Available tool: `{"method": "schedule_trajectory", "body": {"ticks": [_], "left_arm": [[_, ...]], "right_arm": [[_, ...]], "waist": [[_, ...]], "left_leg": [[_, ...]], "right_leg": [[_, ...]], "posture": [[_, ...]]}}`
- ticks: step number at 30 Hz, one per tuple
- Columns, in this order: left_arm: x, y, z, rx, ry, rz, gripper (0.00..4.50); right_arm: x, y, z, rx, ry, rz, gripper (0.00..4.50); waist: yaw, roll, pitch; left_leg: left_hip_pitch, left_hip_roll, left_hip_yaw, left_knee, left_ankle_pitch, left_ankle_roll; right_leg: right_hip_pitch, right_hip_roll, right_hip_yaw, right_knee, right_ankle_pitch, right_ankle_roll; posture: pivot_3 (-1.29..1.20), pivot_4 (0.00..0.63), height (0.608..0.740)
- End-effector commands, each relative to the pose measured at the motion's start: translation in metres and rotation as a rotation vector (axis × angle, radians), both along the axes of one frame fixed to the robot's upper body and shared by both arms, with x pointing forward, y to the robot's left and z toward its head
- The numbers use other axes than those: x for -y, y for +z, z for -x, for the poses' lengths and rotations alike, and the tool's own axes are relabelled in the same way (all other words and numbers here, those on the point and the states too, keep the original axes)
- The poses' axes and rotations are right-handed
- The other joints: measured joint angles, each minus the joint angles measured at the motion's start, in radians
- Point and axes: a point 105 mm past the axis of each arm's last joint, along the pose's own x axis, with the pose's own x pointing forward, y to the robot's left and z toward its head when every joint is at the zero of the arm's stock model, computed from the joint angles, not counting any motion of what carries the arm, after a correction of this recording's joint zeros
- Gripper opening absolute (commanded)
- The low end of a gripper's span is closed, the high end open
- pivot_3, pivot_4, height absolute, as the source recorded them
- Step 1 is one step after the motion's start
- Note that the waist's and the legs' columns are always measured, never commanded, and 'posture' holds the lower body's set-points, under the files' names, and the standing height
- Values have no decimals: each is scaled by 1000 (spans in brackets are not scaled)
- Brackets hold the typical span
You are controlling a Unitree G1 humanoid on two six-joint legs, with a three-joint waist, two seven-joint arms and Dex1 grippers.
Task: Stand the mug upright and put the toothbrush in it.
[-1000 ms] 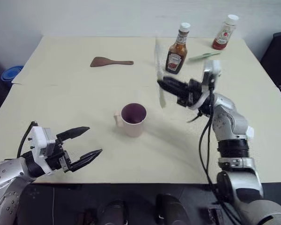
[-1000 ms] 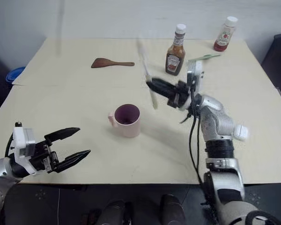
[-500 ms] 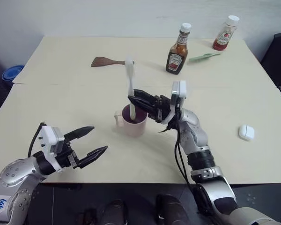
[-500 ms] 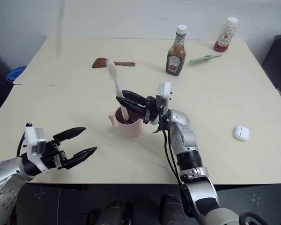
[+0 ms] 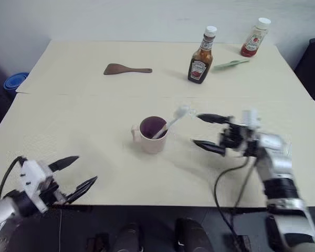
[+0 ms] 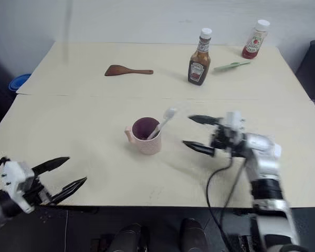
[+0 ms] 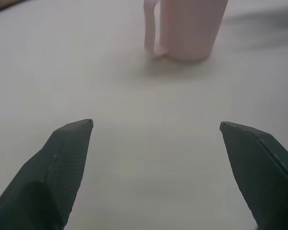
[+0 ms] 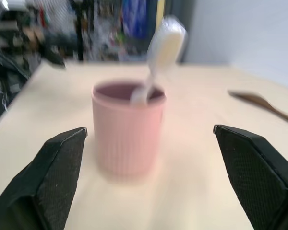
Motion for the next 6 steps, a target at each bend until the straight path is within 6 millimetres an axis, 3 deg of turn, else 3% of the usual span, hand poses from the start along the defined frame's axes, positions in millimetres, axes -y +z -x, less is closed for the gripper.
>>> {"method": "schedule_trajectory", "body": {"ticks": [1,6], "left_arm": [[-22,0,13,57,74,-82,4500],[-24,-2,16,111,108,-103,4500]], "right_arm": [[18,-2,9,33,-27,38,4451],[28,-20,15,16,-52,79,4451]], "waist": [[-5,0,0],[-3,0,0]], "left_leg": [[1,1,1,0,0,0],[4,4,4,0,0,-2]], "right_leg": [[0,0,1,-1,0,0],[0,1,2,0,0,-1]], "posture": [[0,150,740],[0,150,740]]}}
